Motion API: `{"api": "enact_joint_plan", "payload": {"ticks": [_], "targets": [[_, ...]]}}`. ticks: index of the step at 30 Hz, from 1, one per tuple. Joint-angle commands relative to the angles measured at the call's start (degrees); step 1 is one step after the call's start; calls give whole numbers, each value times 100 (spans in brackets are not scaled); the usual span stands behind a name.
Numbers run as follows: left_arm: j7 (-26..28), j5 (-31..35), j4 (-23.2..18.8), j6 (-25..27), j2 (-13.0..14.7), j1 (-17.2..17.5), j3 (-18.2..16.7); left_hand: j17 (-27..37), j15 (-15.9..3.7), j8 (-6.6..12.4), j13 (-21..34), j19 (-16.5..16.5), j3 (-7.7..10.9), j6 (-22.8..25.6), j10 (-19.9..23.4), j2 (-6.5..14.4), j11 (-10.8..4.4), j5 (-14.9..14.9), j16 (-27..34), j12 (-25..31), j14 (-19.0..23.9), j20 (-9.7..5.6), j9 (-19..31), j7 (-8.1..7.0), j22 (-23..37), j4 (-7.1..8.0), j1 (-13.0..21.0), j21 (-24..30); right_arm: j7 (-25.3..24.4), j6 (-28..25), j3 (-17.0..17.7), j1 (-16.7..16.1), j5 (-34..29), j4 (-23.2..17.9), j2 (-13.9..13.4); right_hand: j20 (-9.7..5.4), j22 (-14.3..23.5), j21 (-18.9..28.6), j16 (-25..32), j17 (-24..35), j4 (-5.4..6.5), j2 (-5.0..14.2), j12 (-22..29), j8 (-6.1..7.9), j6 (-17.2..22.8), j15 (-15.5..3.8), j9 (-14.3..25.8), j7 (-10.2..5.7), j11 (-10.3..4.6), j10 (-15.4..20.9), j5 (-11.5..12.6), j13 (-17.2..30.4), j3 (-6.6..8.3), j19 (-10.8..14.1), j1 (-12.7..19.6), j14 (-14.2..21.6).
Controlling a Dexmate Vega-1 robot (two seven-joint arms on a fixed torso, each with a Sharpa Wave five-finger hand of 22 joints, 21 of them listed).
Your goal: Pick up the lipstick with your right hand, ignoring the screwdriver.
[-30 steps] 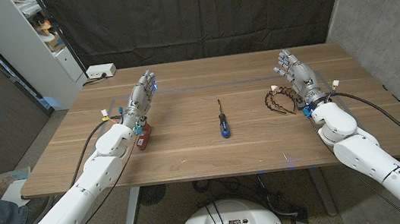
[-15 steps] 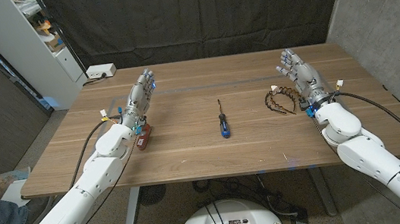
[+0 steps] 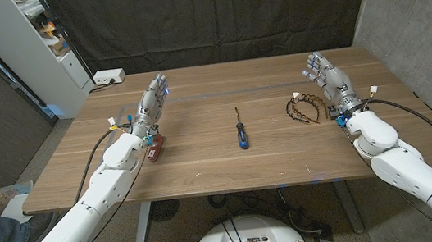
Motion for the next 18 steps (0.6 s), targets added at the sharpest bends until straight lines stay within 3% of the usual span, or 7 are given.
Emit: {"api": "enact_joint_plan", "payload": {"ticks": [1, 18], "targets": [[23, 14, -72, -37, -5, 73, 8, 11, -16, -1, 6, -141, 18, -5, 19, 26, -11, -16, 32, 31, -10, 44, 18, 3, 30, -44, 55, 22, -56, 1, 244, -316, -4, -211, -129, -23, 32, 52, 29, 5, -9, 41, 29, -10, 51, -9, 6, 3, 11, 55, 15, -6, 11, 48, 41, 75], [-2, 15, -118, 17, 31, 79, 25, 11, -12, -10, 7, -141, 20, 4, 19, 40, 0, -31, 27, 25, -7, 44, 18, 6, 31, -66, 74, 24, -48, 43, 447, -606, -37, -357, -156, -33, 32, 55, 33, -8, -27, 40, 41, 0, 120, -58, 6, -26, -41, 119, 8, -21, 2, 70, 51, 114]]}}
